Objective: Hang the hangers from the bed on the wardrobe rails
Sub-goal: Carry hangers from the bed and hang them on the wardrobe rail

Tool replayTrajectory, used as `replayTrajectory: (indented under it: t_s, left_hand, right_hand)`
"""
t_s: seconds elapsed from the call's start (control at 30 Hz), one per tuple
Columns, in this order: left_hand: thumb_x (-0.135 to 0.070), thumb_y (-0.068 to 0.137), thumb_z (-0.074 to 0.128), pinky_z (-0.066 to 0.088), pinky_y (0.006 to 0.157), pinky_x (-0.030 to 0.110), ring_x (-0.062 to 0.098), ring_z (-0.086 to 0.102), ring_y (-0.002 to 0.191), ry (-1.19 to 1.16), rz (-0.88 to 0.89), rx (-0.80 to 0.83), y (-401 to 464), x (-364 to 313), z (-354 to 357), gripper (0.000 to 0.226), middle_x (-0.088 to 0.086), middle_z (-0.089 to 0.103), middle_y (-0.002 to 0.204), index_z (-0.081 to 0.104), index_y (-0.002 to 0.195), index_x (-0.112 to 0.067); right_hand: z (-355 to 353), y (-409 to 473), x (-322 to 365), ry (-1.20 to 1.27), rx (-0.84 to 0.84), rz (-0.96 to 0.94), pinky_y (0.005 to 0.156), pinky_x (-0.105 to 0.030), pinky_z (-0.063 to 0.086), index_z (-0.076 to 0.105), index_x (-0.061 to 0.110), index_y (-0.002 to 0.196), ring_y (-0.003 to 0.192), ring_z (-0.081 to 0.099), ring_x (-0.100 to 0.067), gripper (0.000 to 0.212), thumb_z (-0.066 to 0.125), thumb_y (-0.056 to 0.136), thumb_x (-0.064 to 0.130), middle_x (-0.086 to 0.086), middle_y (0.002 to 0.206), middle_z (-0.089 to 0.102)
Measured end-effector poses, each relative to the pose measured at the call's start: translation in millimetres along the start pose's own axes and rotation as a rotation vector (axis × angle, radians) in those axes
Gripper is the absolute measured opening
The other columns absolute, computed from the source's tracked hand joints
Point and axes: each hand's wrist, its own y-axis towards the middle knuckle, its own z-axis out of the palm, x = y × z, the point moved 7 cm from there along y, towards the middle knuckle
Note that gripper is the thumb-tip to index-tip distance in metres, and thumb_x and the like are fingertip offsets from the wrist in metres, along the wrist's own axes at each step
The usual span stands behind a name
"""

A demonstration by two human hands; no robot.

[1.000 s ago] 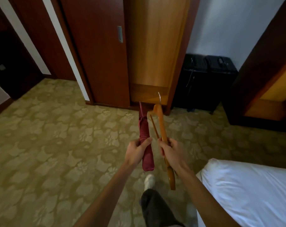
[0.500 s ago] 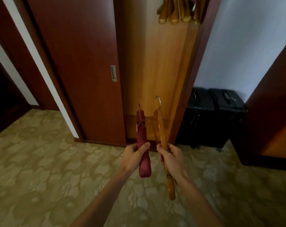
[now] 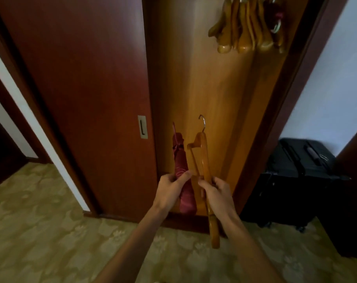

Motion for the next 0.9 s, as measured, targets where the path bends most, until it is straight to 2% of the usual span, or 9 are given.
replayTrajectory:
  t_s: [0.07, 0.2, 0.3, 0.37, 0.47, 0.57, 0.73, 0.83, 0.9]
  left_hand:
    - [-0.035, 0.089, 0.075, 0.048, 0.057, 0.031, 0.019, 0.062, 0.059, 0.015, 0.003, 0.019, 52.9, -19.5, -7.0, 0.035, 0.005, 0.063, 0.065, 0.064, 0.068, -0.01]
    - [-0.037, 0.089, 0.074, 0.047, 0.056, 0.026, 0.018, 0.062, 0.063, 0.031, 0.045, 0.052, 147.5, -66.0, -15.5, 0.034, 0.005, 0.064, 0.069, 0.068, 0.077, -0.006]
    - [-0.036, 0.089, 0.073, 0.051, 0.063, 0.028, 0.021, 0.067, 0.071, 0.021, 0.063, 0.068, 207.3, -100.7, -15.2, 0.043, 0.008, 0.07, 0.078, 0.073, 0.092, 0.006]
    - [-0.036, 0.089, 0.073, 0.052, 0.067, 0.032, 0.023, 0.068, 0.075, 0.004, 0.076, 0.07, 244.3, -120.9, -13.1, 0.044, 0.011, 0.072, 0.083, 0.073, 0.097, 0.008]
    - [-0.034, 0.09, 0.073, 0.053, 0.064, 0.025, 0.015, 0.07, 0.07, -0.013, 0.094, 0.09, 294.1, -152.6, -6.3, 0.034, 0.005, 0.072, 0.08, 0.075, 0.094, 0.0]
    - [-0.034, 0.091, 0.072, 0.054, 0.063, 0.021, 0.007, 0.069, 0.064, 0.0, 0.147, 0.106, 342.0, -189.1, 4.1, 0.024, 0.001, 0.072, 0.079, 0.073, 0.088, -0.01]
    - [-0.04, 0.091, 0.07, 0.055, 0.065, 0.018, 0.011, 0.07, 0.075, 0.047, 0.242, 0.083, 406.9, -257.3, 18.0, 0.029, 0.005, 0.073, 0.089, 0.072, 0.092, -0.012]
    - [-0.048, 0.088, 0.07, 0.058, 0.079, 0.029, 0.018, 0.072, 0.089, 0.095, 0.269, 0.038, 442.0, -296.3, 23.8, 0.041, 0.01, 0.075, 0.1, 0.073, 0.101, -0.01]
    - [-0.052, 0.086, 0.069, 0.058, 0.084, 0.032, 0.018, 0.072, 0.092, 0.127, 0.288, 0.018, 464.7, -322.3, 27.5, 0.045, 0.007, 0.076, 0.1, 0.072, 0.106, -0.012]
  right_hand:
    - [16.5, 48.3, 17.8, 0.026, -0.007, 0.005, 0.071, -0.031, 0.052, 0.073, 0.016, 0.094, 0.075, 0.064, -0.018, 0.016, 0.062, 0.096, 0.027, 0.0, 0.075, 0.066]
    - [41.3, 131.8, 63.2, 0.07, 0.016, -0.053, 0.073, -0.021, 0.056, 0.071, 0.025, 0.115, 0.09, 0.071, -0.007, 0.02, 0.061, 0.098, 0.029, 0.007, 0.1, 0.075]
    - [46.2, 187.2, 98.2, 0.08, -0.009, -0.094, 0.064, -0.011, 0.053, 0.07, 0.025, 0.11, 0.087, 0.071, -0.003, 0.015, 0.061, 0.098, 0.024, 0.007, 0.098, 0.075]
    - [46.1, 222.4, 120.0, 0.062, -0.037, -0.124, 0.063, -0.01, 0.052, 0.069, 0.027, 0.106, 0.091, 0.07, -0.006, 0.012, 0.061, 0.098, 0.024, 0.007, 0.098, 0.074]
    - [42.7, 275.5, 151.6, 0.051, -0.069, -0.173, 0.059, -0.008, 0.05, 0.068, 0.028, 0.1, 0.091, 0.069, -0.009, 0.008, 0.061, 0.098, 0.025, 0.004, 0.098, 0.074]
    - [34.7, 329.8, 184.4, 0.023, -0.121, -0.23, 0.056, -0.008, 0.048, 0.071, 0.021, 0.101, 0.089, 0.069, -0.015, 0.012, 0.062, 0.096, 0.025, 0.0, 0.096, 0.075]
    - [25.8, 409.7, 240.1, 0.08, -0.114, -0.283, 0.064, -0.015, 0.053, 0.072, 0.022, 0.098, 0.086, 0.07, -0.008, 0.014, 0.06, 0.097, 0.027, 0.005, 0.091, 0.075]
    - [19.8, 448.9, 274.2, 0.112, -0.115, -0.34, 0.054, -0.01, 0.049, 0.07, 0.026, 0.088, 0.068, 0.069, 0.003, 0.015, 0.058, 0.097, 0.025, 0.011, 0.079, 0.073]
    - [16.3, 473.3, 293.9, 0.109, -0.111, -0.363, 0.059, -0.015, 0.051, 0.07, 0.025, 0.087, 0.071, 0.07, -0.002, 0.016, 0.058, 0.097, 0.026, 0.009, 0.079, 0.074]
